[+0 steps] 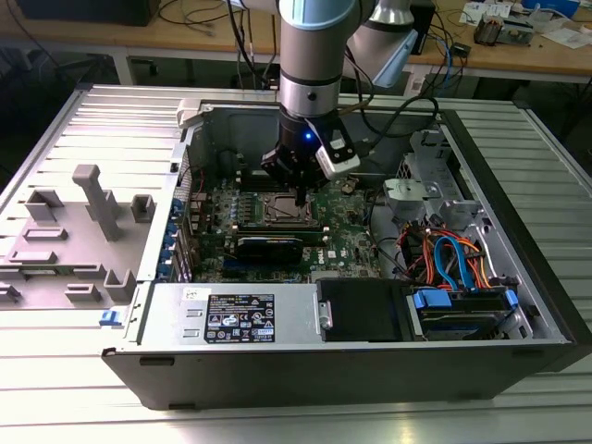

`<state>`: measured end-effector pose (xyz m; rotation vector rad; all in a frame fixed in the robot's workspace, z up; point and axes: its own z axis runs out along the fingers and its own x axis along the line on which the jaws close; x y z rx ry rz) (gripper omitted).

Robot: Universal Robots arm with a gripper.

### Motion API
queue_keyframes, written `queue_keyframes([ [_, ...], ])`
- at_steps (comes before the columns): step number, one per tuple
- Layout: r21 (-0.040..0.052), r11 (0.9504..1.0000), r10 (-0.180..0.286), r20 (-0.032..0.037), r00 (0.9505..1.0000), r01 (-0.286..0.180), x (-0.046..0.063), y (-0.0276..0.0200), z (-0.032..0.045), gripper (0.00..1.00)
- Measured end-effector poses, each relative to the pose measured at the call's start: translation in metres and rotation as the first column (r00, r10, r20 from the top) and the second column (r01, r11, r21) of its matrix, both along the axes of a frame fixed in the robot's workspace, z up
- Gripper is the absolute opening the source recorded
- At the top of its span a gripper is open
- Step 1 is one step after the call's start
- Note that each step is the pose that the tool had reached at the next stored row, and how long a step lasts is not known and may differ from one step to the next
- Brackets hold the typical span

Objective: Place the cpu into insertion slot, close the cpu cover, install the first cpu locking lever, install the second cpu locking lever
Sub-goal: 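Install the second cpu locking lever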

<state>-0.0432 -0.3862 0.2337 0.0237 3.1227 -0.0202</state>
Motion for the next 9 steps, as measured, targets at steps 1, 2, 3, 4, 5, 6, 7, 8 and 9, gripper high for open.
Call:
queue_keyframes([
  [1,0.0,1.0,0.004,0.0,1.0,-0.004,0.0001,-0.0005,-0.0001,0.11],
  [2,0.0,1.0,0.007,0.0,1.0,-0.007,0.0001,-0.0013,-0.0002,0.11],
  [3,0.0,0.9999,0.011,0.0,0.9999,-0.011,0.0001,-0.0021,-0.0003,0.11],
  [4,0.0,0.9999,0.017,0.0,0.9999,-0.017,0.0001,-0.0049,-0.0005,0.11],
  [5,-0.0001,0.9998,0.018,0.0001,0.9998,-0.018,0.0001,-0.0076,-0.0005,0.11],
  [6,0.0001,0.9998,0.018,0.0001,0.9998,-0.018,0.0001,-0.0086,-0.0005,0.11],
  [7,0.0002,0.9998,0.018,0.0,0.9998,-0.018,0.0,-0.0093,-0.0004,0.11],
  [8,0.0001,0.9998,0.018,0.0,0.9998,-0.018,-0.0001,-0.0093,-0.0002,0.11],
  [9,0.0002,0.9998,0.017,-0.0001,0.9998,-0.017,-0.0002,-0.0095,0.0003,0.11],
])
